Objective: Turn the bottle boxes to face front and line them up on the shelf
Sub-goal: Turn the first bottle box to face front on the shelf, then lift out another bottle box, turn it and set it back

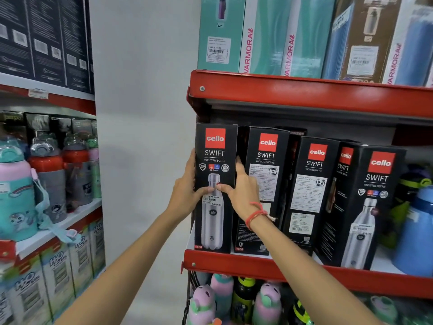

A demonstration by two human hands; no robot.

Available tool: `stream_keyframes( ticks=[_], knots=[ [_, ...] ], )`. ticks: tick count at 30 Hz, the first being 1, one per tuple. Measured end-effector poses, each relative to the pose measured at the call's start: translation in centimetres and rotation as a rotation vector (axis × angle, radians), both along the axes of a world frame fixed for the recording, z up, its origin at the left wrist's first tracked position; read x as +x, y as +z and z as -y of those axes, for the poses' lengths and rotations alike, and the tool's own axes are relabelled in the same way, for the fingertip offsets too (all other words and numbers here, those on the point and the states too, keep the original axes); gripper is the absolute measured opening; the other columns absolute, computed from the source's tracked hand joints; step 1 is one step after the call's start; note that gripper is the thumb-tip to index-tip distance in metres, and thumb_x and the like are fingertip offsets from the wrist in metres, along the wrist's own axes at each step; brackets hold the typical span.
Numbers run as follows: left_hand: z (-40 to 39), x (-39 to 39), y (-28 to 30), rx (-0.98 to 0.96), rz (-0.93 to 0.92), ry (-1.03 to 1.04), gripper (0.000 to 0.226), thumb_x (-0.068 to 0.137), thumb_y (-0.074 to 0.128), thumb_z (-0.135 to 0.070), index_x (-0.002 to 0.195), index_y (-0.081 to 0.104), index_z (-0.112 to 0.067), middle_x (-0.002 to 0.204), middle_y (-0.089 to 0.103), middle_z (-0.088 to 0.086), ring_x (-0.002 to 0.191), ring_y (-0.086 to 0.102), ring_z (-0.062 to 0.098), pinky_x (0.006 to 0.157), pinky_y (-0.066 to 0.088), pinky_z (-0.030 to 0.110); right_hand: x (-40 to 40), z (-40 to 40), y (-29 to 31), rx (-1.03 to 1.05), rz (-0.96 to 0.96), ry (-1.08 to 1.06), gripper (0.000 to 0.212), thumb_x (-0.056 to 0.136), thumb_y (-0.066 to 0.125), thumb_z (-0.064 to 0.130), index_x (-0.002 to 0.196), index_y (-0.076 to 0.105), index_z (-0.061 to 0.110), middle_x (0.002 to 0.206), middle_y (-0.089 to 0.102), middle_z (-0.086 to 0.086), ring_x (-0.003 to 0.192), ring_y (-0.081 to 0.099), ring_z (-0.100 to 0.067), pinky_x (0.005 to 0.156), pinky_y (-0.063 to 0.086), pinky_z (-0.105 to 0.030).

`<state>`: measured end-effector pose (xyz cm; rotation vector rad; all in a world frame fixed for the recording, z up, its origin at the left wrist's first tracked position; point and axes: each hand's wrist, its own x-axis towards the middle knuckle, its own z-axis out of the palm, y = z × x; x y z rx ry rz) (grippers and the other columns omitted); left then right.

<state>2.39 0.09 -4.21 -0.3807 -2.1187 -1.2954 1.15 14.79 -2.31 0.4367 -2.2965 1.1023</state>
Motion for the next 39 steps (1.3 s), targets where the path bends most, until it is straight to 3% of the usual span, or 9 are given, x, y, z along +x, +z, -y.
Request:
stream_keyframes(
  ticks=[5, 9, 14, 17, 21, 26, 30, 34, 39],
  knots=[
    [-0.5, 0.4, 0.2, -0.033, 0.028, 0.022, 0.101, 0.086, 0.068, -0.006, 0.152, -0.001, -0.037, 0.142, 0.052, 0.005, 0.118, 0.061, 0.025, 0.095, 0.052, 0.053, 0.1, -0.2, -0.3, -0.009, 0.003, 0.008, 0.088, 0.084, 0.071, 0.02, 0.153, 0.016, 0.013, 0.124, 0.064, -0.012, 0.116, 0.059, -0.027, 0.1, 0.046, -0.036],
    [-1.2, 0.5, 0.2, -0.04, 0.038, 0.064, 0.101, 0.085, 0.068, -0.006, 0.152, -0.002, -0.035, 0.144, 0.052, 0.008, 0.119, 0.06, 0.028, 0.097, 0.051, 0.052, 0.4, -1.2, 0.3, 0.186, 0.008, -0.129, 0.073, 0.09, 0.063, 0.033, 0.15, 0.028, 0.01, 0.104, 0.07, -0.017, 0.098, 0.065, -0.032, 0.087, 0.052, -0.041],
    [-2.3, 0.7, -0.1, -0.031, -0.017, 0.189, 0.094, 0.084, 0.07, -0.008, 0.152, 0.009, -0.03, 0.144, 0.051, 0.006, 0.127, 0.053, 0.026, 0.099, 0.048, 0.046, 1.0, -3.3, 0.1, 0.011, -0.398, -0.327, 0.033, 0.093, 0.058, 0.024, 0.124, 0.061, 0.012, 0.109, 0.066, -0.01, 0.097, 0.062, -0.027, 0.082, 0.055, -0.04],
    [-3.5, 0.9, -0.2, -0.045, -0.035, 0.227, 0.091, 0.084, 0.07, -0.009, 0.152, 0.011, -0.024, 0.146, 0.045, 0.007, 0.131, 0.047, 0.024, 0.103, 0.043, 0.044, 0.6, -3.4, 0.0, 0.032, -0.256, -0.554, 0.068, 0.08, 0.069, 0.042, 0.136, 0.042, 0.016, 0.132, 0.043, -0.013, 0.113, 0.043, -0.031, 0.082, 0.049, -0.045],
    [-4.6, 1.3, -0.4, -0.059, -0.054, 0.273, 0.086, 0.087, 0.068, -0.016, 0.152, 0.01, -0.016, 0.147, 0.037, 0.013, 0.133, 0.042, 0.024, 0.103, 0.042, 0.038, 0.2, -2.9, -0.1, -0.021, -0.033, -0.538, 0.113, 0.072, 0.073, 0.052, 0.154, 0.002, 0.022, 0.151, 0.022, -0.017, 0.127, 0.034, -0.037, 0.088, 0.047, -0.053],
    [-5.7, 2.3, -0.6, -0.108, -0.164, 0.346, 0.079, 0.09, 0.065, -0.019, 0.151, 0.015, -0.01, 0.156, 0.021, 0.017, 0.145, 0.021, 0.027, 0.115, 0.031, 0.042, 0.1, -3.7, 0.2, -0.138, -0.046, -0.388, 0.123, 0.07, 0.08, 0.041, 0.153, -0.008, 0.022, 0.144, 0.029, -0.021, 0.117, 0.046, -0.041, 0.086, 0.05, -0.051],
    [-6.5, 3.0, 0.2, -0.104, -0.222, 0.268, 0.087, 0.084, 0.072, -0.018, 0.151, 0.017, -0.016, 0.153, 0.033, 0.01, 0.141, 0.03, 0.021, 0.11, 0.026, 0.027, 1.3, -6.2, -0.3, -0.211, -0.157, -0.235, 0.124, 0.068, 0.082, 0.042, 0.153, -0.007, 0.027, 0.145, 0.03, -0.016, 0.12, 0.046, -0.033, 0.093, 0.045, -0.043],
    [-7.7, 3.6, 0.9, -0.043, -0.212, 0.152, 0.095, 0.079, 0.076, -0.018, 0.152, 0.016, -0.021, 0.152, 0.038, 0.005, 0.134, 0.035, 0.007, 0.092, 0.026, -0.005, 2.8, -8.8, 0.7, -0.239, -0.21, -0.163, 0.129, 0.065, 0.082, 0.048, 0.152, -0.011, 0.03, 0.141, 0.033, -0.011, 0.114, 0.051, -0.027, 0.086, 0.049, -0.036],
    [-9.4, 5.0, 0.9, -0.019, -0.114, 0.042, 0.102, 0.073, 0.079, -0.031, 0.152, 0.016, -0.025, 0.151, 0.041, 0.001, 0.138, 0.037, 0.012, 0.11, 0.033, 0.028, 5.5, -11.5, 1.6, -0.24, -0.215, -0.104, 0.127, 0.065, 0.082, 0.048, 0.152, -0.009, 0.034, 0.146, 0.034, -0.007, 0.125, 0.045, -0.021, 0.087, 0.034, -0.024]
  ],
)
